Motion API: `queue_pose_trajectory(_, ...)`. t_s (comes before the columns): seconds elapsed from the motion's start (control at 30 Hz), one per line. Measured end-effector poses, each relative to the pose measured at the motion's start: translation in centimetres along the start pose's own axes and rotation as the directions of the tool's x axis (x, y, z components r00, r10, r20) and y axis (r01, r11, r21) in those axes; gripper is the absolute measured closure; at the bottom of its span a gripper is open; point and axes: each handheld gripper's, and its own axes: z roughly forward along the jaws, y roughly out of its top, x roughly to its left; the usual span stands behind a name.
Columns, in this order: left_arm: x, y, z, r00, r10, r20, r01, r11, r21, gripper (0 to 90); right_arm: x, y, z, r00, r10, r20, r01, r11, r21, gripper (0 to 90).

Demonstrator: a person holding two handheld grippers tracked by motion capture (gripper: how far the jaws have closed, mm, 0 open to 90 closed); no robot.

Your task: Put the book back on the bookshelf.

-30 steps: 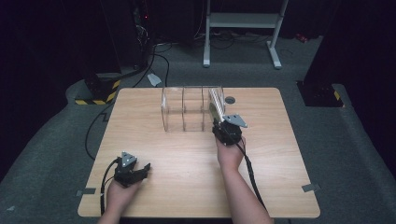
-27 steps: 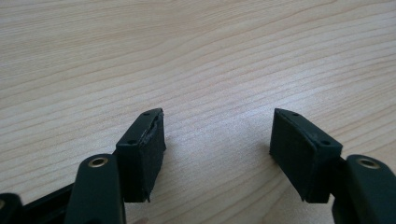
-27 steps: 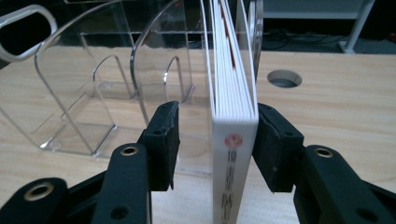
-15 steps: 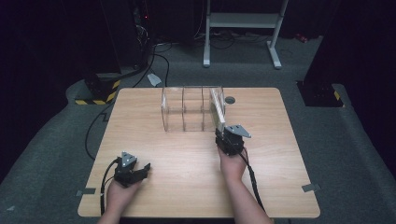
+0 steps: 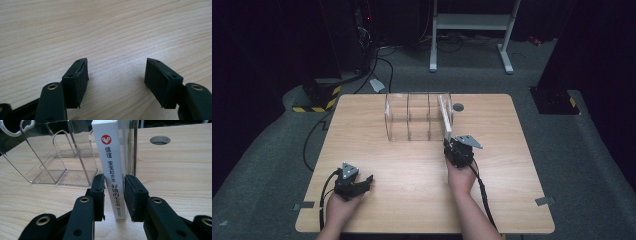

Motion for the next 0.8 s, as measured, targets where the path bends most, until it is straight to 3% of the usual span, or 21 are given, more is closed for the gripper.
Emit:
queue_pose_trajectory(0.37,-0.01,0.00,0.00,1.0000,0.002,0.000,-0.002,1.0000,-0.001,35.5,-0.16,0.16,0.26,0.9997,0.024,-0.010,-0.024,1.000,0.000,70.8)
queue_pose_trajectory(0.8,-0.02,0.00,0.00,1.0000,0.001,0.001,-0.001,1.0000,-0.001,35.6,0.03,0.38,0.66,0.9996,0.024,0.013,-0.024,1.000,-0.004,71.1)
